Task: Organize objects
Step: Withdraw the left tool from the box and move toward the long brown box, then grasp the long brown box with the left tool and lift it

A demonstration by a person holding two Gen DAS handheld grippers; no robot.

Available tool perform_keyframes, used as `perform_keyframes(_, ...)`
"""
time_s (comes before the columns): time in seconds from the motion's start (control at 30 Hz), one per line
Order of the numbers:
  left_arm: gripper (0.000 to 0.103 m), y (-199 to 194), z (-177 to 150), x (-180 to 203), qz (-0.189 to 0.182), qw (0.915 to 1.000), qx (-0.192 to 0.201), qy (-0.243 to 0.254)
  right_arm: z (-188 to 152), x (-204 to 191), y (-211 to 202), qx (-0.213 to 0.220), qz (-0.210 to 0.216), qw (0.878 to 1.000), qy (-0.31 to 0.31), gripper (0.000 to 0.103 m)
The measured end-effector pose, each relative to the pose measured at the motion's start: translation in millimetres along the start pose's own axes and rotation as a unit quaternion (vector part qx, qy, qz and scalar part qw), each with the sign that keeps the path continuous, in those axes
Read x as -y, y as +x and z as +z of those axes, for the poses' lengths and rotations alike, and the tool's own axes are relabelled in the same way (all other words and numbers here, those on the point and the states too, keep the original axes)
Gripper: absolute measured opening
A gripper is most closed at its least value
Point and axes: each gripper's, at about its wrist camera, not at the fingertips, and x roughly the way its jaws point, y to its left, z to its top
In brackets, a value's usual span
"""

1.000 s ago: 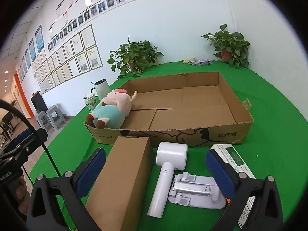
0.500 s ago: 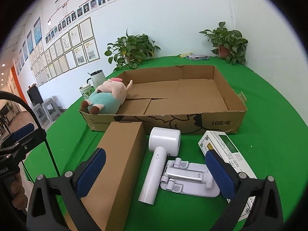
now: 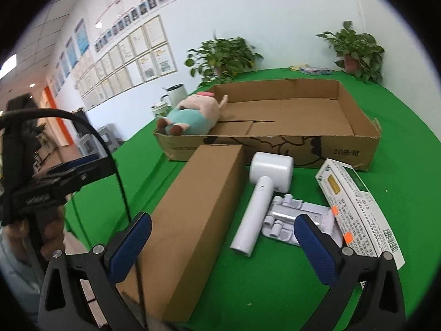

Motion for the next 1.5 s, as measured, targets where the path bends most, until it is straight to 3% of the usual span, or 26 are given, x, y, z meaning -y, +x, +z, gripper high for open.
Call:
perform_keyframes(0.13,0.102,-12,5,-17,-0.012,0.9998,-0.002,-0.013,-6,-38,-10,-0.027,0.048,0.996,-0.066,0.103)
perform_keyframes(0.33,0.101,9,8,-31,-0.036,0.9978,-0.041,-0.038,-17,-69,22,-0.06,0.01,0.997,-0.054,0.103)
perform_keyframes(0.43,0.1,12,10,-39,-0.037,0.997,-0.047,-0.048,-21,-70,10,-0.069,0.089,0.993,-0.037,0.103)
perform_keyframes(0.53,0.1,-4,20,-56,-0.038,0.9963,-0.023,-0.074,-27,-84,-14,-0.06,0.137,0.985,-0.08,0.103)
perform_keyframes(0.63,0.1,-22,29,-68,-0.034,0.9954,0.003,-0.09,-33,-96,-25,-0.069,0.21,0.972,-0.08,0.103)
perform_keyframes(0.7,0.1,-26,29,-68,-0.034,0.9955,0.0,-0.088,-36,-106,-26,-0.067,0.225,0.969,-0.082,0.103)
perform_keyframes(0.8,0.1,-15,22,-60,-0.037,0.9958,-0.034,-0.076,-36,-113,-18,-0.059,0.186,0.977,-0.085,0.103)
perform_keyframes(0.9,0.1,10,7,-51,-0.057,0.9926,-0.078,-0.073,-39,-107,4,-0.061,0.044,0.995,-0.073,0.103)
perform_keyframes(0.93,0.1,19,2,-49,-0.066,0.991,-0.09,-0.074,-41,-102,12,-0.063,-0.012,0.995,-0.07,0.103)
perform_keyframes(1.0,0.1,37,-6,-44,-0.084,0.9871,-0.111,-0.079,-45,-96,21,-0.07,-0.069,0.993,-0.067,0.103)
perform_keyframes(1.17,0.099,76,-21,-29,-0.116,0.9789,-0.151,-0.075,-47,-97,35,-0.099,-0.087,0.991,-0.036,0.103)
perform_keyframes(1.37,0.093,95,-41,-22,-0.151,0.9684,-0.185,-0.073,-53,-96,60,-0.131,-0.134,0.982,-0.021,0.102)
perform_keyframes(1.5,0.093,95,-55,-17,-0.173,0.9618,-0.193,-0.088,-60,-91,53,-0.129,-0.123,0.984,-0.024,0.089)
